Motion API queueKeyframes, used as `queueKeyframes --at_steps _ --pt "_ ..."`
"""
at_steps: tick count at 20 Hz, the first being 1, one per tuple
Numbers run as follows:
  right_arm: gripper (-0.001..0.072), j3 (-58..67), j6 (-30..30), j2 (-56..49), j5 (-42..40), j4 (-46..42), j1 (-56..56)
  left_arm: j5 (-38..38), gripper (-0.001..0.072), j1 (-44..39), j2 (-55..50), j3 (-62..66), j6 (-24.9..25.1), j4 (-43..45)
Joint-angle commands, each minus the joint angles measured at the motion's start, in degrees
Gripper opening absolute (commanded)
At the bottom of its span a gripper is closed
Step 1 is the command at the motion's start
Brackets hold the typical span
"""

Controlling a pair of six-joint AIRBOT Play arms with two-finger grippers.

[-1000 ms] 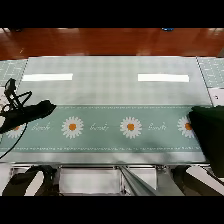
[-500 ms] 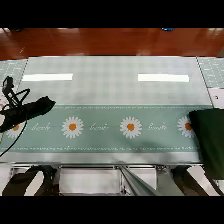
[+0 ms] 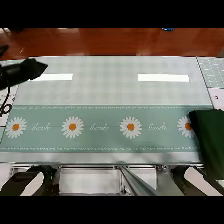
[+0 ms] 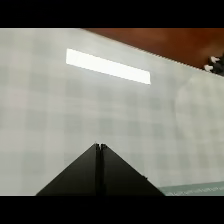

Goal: Fold the shirts.

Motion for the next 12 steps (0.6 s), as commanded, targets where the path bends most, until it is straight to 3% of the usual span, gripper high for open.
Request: queueKeyframes --at_steps 1,3,4,6,12 --pt "0.0023 2.9 -1.1 -6.5 -13.3 -11.0 33.2 -6.0 0.0022 -11.2 -9.2 12.4 -2.0 10.6" --pt "0.0022 2.9 8.7 -13.4 -8.7 -32.9 45.9 -13.9 0.0022 -17.7 -17.2 16.3 -10.3 29.9" --pt "0.0022 2.9 11.3 -16.4 -5.4 -37.6 48.0 -19.4 0.0023 -18.8 -20.6 17.1 -15.6 36.8" --pt "0.0022 1.4 13.2 -19.9 -1.7 -37.7 48.3 -24.4 0.0024 -17.9 -24.8 16.6 -21.7 37.2" --pt "0.0023 -3.5 13.7 -20.3 -2.2 -38.0 48.3 -24.5 0.0024 -18.3 -26.9 16.6 -22.0 33.4"
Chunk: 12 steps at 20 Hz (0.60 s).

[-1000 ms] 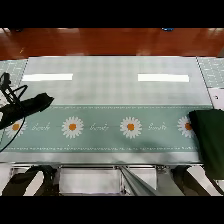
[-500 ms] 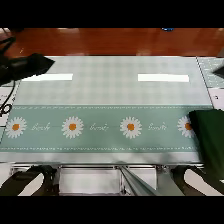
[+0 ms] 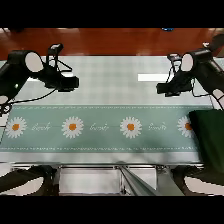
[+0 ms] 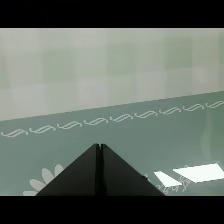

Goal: Fold the shirts.

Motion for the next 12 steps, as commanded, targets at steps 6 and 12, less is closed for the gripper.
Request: queueKeyframes --at_steps 6,12 --pt "0.0023 -1.0 1.2 -0.9 2.1 -3.2 1.3 -2.1 0.0024 -0.6 -1.6 0.4 -2.0 1.4" --pt "0.0023 -1.0 1.2 -0.9 2.0 -3.2 1.3 -2.1 0.0024 -0.6 -1.6 0.4 -2.0 1.4"
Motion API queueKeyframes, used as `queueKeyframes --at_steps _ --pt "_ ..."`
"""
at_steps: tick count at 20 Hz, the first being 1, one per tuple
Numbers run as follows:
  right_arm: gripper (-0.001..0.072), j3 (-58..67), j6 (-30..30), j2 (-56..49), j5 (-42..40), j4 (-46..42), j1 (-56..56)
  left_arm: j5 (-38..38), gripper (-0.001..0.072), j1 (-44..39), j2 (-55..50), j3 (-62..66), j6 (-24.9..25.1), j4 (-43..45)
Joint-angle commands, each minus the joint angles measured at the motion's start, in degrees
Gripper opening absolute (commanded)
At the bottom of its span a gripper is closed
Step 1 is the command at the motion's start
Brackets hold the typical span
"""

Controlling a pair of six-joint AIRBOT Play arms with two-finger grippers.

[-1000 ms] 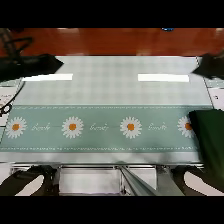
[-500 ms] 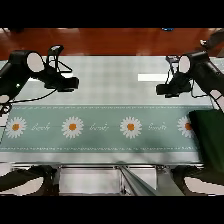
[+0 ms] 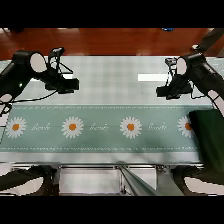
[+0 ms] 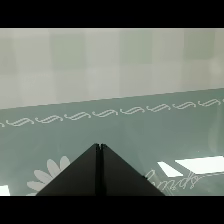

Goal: Fold the shirts.

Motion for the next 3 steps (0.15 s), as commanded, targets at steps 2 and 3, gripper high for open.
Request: queueKeyframes --at_steps 2,3 --pt "0.0023 0.0 0.1 0.0 0.1 -0.2 0.0 -0.1 0.0024 0.0 0.0 0.0 -0.1 0.0" --pt "0.0023 0.0 0.1 0.0 0.1 -0.2 0.0 -0.1 0.0024 0.0 0.0 0.0 -0.1 0.0"
